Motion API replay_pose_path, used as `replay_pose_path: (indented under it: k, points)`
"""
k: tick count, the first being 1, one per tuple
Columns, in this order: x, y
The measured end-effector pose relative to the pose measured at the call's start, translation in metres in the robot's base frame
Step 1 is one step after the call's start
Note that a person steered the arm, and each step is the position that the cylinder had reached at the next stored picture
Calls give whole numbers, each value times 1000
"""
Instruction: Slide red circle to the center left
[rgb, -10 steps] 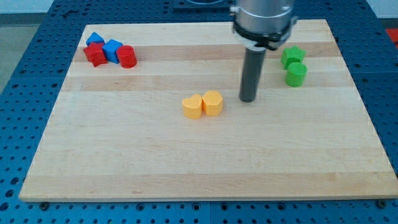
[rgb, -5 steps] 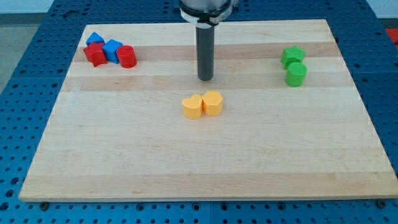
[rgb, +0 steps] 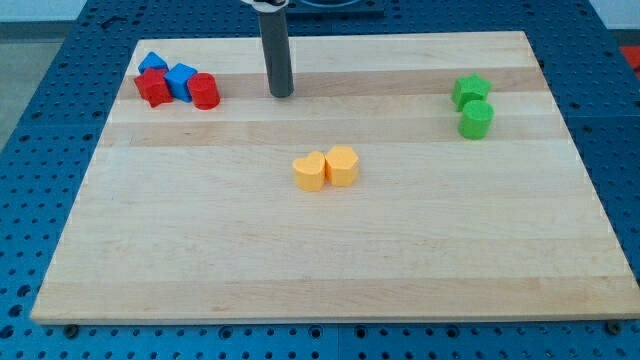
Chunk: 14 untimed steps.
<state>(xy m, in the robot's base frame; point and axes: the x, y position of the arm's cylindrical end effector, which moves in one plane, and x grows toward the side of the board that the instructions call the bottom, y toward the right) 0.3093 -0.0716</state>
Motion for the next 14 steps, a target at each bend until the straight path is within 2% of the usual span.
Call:
replay_pose_path:
  k: [2,6,7,8,12,13,14]
  points:
    - [5,-42]
    - [3,-44]
    - [-54,-76]
    - [-59,-83]
    - [-44,-82]
    - [-3,-91]
    - [-3,-91]
